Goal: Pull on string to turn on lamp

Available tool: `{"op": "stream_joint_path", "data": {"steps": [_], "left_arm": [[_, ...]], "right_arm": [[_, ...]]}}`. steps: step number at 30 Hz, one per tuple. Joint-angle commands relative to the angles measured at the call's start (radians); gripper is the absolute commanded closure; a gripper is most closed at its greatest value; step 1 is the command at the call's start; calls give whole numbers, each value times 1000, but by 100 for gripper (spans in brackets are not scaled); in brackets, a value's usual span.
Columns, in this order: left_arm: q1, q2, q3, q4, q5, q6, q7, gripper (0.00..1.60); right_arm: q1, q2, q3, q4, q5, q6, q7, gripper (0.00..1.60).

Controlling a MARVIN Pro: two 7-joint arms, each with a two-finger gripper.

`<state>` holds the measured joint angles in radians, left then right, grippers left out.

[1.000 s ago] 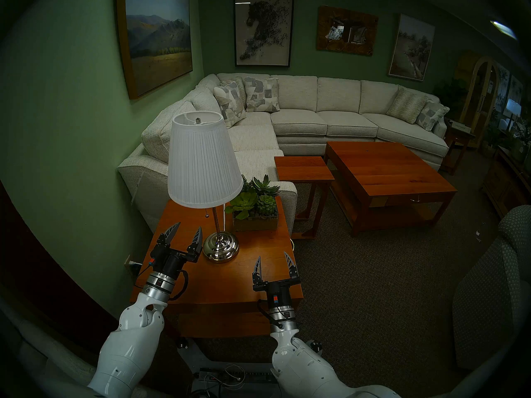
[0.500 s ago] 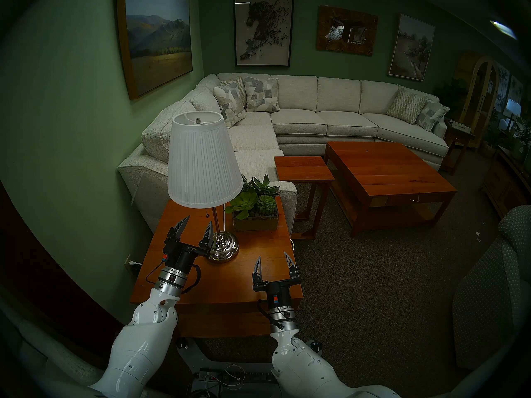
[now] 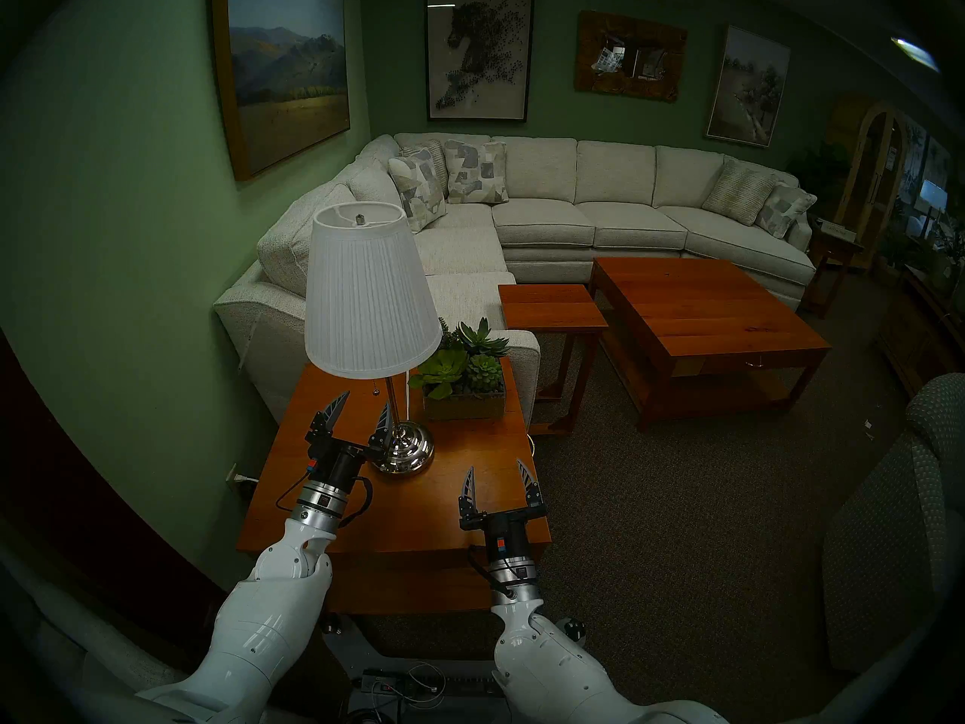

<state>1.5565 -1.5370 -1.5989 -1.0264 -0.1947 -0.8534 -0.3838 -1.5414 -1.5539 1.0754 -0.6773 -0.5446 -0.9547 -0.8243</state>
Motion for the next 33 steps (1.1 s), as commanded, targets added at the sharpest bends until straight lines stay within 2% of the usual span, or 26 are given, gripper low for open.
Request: {"op": "stream_joint_path", "data": {"steps": [1, 13, 24, 33], "left_arm": [[-108, -25, -23, 6, 29, -30, 62, 0], [-177, -28, -36, 92, 95, -55, 126, 0], [-236, -31, -33, 180, 116, -65, 141, 0], [-260, -29, -32, 199, 129, -86, 146, 0]], "right_arm": [[18, -3, 1, -19, -2, -5, -2, 0], [18, -3, 1, -21, -3, -5, -3, 0], [18, -3, 1, -20, -3, -5, -3, 0], [18, -3, 1, -19, -4, -5, -3, 0]]}}
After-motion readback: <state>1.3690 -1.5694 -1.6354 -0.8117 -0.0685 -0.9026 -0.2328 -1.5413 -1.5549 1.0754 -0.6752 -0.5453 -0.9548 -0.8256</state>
